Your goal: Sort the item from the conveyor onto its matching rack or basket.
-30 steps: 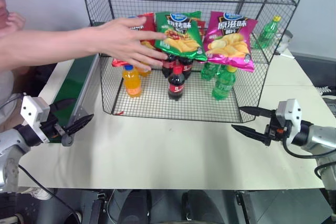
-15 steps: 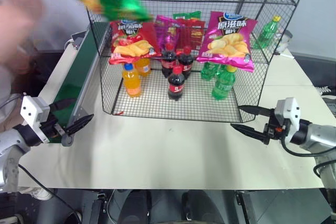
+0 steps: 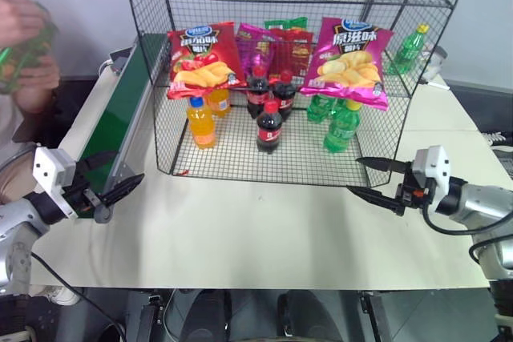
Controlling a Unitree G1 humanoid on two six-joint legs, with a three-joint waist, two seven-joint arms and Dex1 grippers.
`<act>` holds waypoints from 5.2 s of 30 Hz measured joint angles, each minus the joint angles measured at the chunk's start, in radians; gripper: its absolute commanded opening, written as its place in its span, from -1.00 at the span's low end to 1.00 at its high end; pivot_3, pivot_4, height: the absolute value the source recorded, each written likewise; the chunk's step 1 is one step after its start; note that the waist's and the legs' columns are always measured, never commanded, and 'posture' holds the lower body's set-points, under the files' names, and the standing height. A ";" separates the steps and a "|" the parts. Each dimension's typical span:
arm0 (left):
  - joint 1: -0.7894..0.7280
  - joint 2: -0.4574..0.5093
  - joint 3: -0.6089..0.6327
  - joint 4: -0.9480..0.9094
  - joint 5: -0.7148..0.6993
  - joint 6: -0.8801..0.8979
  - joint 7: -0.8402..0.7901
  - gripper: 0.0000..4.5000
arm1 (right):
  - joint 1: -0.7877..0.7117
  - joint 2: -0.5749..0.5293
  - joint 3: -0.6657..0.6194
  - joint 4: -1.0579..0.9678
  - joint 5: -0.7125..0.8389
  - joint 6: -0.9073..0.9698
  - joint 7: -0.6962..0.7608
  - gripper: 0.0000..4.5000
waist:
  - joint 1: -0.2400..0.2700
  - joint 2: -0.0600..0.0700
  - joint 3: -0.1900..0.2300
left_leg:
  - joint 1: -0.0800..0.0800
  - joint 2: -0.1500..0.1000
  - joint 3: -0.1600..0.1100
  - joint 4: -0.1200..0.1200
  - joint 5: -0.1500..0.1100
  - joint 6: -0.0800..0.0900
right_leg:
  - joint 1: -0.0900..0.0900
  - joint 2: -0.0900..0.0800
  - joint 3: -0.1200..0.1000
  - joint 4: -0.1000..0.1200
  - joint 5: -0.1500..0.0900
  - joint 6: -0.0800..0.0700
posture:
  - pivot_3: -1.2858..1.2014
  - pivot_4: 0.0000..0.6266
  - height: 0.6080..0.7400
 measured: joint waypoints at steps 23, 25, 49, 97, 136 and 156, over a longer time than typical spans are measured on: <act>0.055 0.000 0.005 -0.086 -0.037 0.084 0.019 1.00 | -0.012 0.030 0.054 -0.028 -0.009 0.039 -0.014 0.50 | 0.001 0.000 0.000 | 0.000 0.000 0.000 0.000 0.000 0.000 | 0.000 0.000 0.000 0.000 0.000 0.000 | 0.03 -0.52 0.98; 0.050 0.000 0.000 -0.083 -0.038 0.094 0.021 1.00 | 0.007 0.030 0.045 -0.037 -0.008 0.042 -0.020 0.50 | 0.001 0.000 0.000 | 0.000 0.000 0.000 0.000 0.000 0.000 | 0.000 0.000 0.000 0.001 0.000 0.000 | 0.03 -0.52 0.98; 0.077 0.000 -0.007 -0.046 0.020 -0.012 0.009 1.00 | -0.041 0.031 0.048 -0.077 -0.008 0.079 -0.038 0.50 | -0.001 0.000 0.000 | 0.000 0.000 0.000 0.000 0.000 0.000 | 0.000 0.000 0.000 0.001 0.000 0.000 | 0.03 -0.52 0.98; 0.429 0.200 0.228 0.329 1.075 -1.034 0.961 1.00 | -0.180 0.287 0.299 -0.178 0.037 0.127 -0.064 0.96 | -0.023 -0.002 -0.001 | -0.001 0.000 0.001 -0.003 0.000 0.000 | -0.003 -0.002 0.000 0.000 0.000 0.000 | 0.03 -0.52 0.98; -0.041 0.250 -0.299 0.573 1.101 -0.875 1.102 0.60 | -0.102 0.227 0.273 -0.186 0.002 0.081 -0.096 1.00 | -0.022 -0.003 -0.002 | -0.001 0.000 0.002 0.000 0.000 0.000 | -0.005 -0.001 0.000 0.006 0.000 0.000 | 0.03 -0.52 0.98; 0.111 0.260 -0.210 0.373 0.838 -0.850 0.979 -0.99 | -0.108 0.225 0.264 -0.178 -0.011 0.050 -0.110 1.00 | -0.021 -0.003 -0.002 | -0.001 0.001 0.002 0.000 0.000 0.000 | -0.005 -0.001 0.000 0.007 0.000 0.000 | 0.03 -0.52 0.98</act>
